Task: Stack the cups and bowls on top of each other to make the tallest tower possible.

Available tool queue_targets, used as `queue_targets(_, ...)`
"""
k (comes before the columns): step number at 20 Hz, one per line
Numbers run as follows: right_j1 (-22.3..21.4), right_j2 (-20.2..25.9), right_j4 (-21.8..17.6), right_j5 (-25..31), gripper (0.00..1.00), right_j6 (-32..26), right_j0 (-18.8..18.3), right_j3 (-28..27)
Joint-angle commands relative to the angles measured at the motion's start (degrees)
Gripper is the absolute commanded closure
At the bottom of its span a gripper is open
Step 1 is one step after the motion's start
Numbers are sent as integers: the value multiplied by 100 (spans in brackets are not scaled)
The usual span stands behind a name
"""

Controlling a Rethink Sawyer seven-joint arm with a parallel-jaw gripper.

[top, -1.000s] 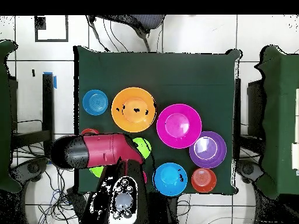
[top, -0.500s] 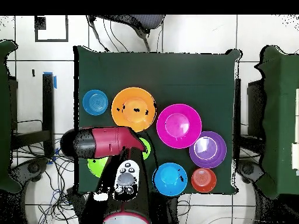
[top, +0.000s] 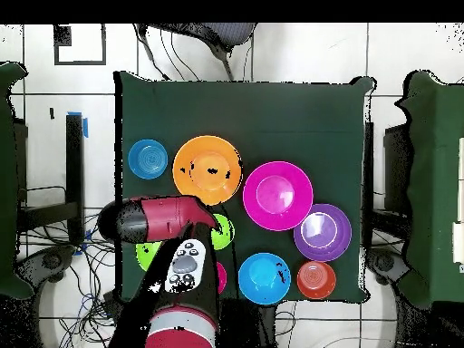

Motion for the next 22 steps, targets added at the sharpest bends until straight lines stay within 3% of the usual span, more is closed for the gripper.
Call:
queue_targets(1, 625, -3, 65, -638, 0, 1223, 343, -515)
queue_targets(8, 859, -106, 223, -843, 0, 1382, 528, -653)
queue_targets(22, 1409, -52, 156, -1473, 0, 1575, 559, -863)
